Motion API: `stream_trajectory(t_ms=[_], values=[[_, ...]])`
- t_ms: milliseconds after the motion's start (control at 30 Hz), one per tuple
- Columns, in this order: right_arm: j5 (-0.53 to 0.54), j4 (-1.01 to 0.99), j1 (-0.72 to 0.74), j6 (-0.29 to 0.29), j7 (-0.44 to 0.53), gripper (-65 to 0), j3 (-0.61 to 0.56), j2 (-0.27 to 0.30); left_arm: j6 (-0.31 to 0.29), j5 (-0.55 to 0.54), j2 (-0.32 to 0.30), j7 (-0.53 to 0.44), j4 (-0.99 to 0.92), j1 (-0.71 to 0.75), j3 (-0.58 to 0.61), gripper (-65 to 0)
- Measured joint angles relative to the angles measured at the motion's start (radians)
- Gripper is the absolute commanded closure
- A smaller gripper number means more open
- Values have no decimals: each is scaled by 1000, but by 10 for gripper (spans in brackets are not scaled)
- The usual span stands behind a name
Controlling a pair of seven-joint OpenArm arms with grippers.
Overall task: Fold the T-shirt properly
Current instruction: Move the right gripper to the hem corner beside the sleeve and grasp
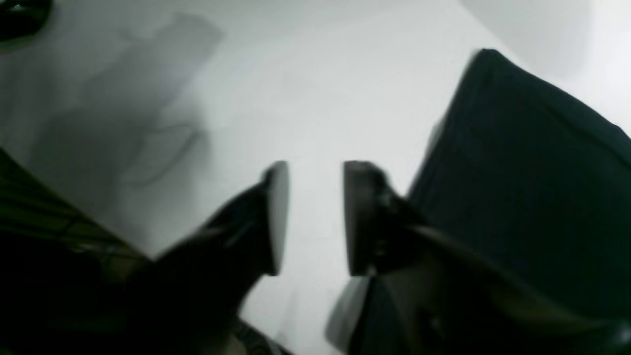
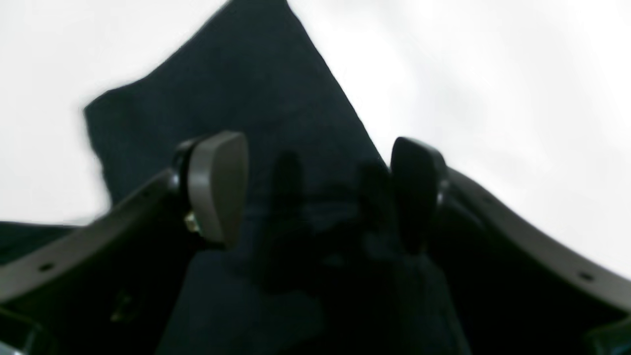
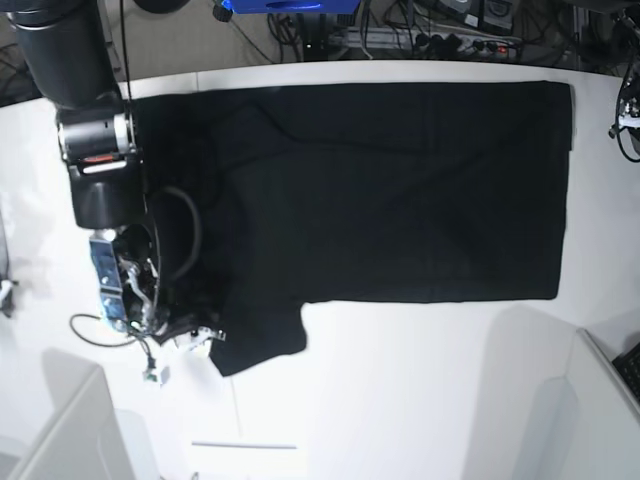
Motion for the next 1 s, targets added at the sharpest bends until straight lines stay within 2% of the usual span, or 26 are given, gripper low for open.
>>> stream_trajectory(t_ms=[67,133,233,267,400,633,900,967,1000], values=[[2,-124,50,5,60,-434,-42,-3,2,7,1,0,0,3,-9,-336],[-3,-231,100,52,117,-434,-63,1,-2,6,1,0,0,7,-9,-402],[-5,-345,156,122,188,-431,-79,-5,-4,0,1,0,0,8,-8,-453],[-3,-367,163,142,204,-431,-79,-14,-3,0,2,-1,0,8,-8,-453],[-4,-388,152,154,222,-432,-83,-40,-3,0,3,-1,0,5,-8,-449],[-8,-393,129,150,257,-428,-83,-62,-4,0,3,-1,0,5,-5,-449],[-5,-392,124,150,254,-422,-83,-58,-4,3,4,0,0,8,-5,-449],[-6,-392,121,150,259,-386,-83,-59,-3,3,4,-1,0,7,-3,-449],[-5,-392,121,150,260,-345,-83,-58,-3,3,4,0,0,5,-3,-453]])
